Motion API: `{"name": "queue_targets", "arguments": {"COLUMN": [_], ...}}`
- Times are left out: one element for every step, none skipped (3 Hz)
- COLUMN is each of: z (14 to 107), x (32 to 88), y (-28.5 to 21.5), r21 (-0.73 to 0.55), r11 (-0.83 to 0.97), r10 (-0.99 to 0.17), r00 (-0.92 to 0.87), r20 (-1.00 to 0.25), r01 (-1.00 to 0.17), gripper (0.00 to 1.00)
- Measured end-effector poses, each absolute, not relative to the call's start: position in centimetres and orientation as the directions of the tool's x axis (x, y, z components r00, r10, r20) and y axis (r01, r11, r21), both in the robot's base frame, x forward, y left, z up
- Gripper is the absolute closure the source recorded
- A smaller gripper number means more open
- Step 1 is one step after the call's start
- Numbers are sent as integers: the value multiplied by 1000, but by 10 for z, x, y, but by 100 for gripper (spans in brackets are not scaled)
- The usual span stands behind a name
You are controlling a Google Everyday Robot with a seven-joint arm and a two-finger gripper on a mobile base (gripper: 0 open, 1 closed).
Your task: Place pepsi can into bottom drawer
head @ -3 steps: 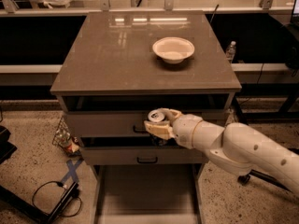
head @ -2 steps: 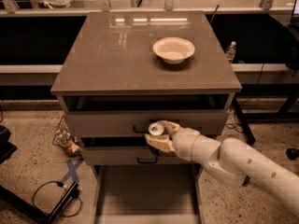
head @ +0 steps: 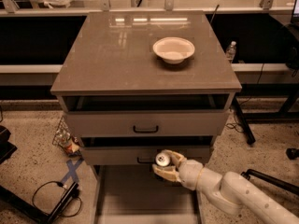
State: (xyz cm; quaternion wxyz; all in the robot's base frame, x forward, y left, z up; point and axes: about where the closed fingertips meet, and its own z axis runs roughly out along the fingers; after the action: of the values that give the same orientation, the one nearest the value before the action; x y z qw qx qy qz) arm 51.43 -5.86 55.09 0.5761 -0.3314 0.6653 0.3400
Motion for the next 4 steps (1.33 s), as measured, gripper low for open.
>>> {"name": "queue_targets", "arguments": {"z": [484,484,460,416], "x": [504,504,505,502], "y": [-53,-53,-43,-33], "r21": [127,127,168,206], "r11": [513,512,500,488], "r10": [-49,-49,-33,-28], "r00": [-177,-177,-212,-252], "r20": [-983,-983,-977,-967], "r01": [-849,-849,-850,-848], "gripper": [100,100,100,100]}}
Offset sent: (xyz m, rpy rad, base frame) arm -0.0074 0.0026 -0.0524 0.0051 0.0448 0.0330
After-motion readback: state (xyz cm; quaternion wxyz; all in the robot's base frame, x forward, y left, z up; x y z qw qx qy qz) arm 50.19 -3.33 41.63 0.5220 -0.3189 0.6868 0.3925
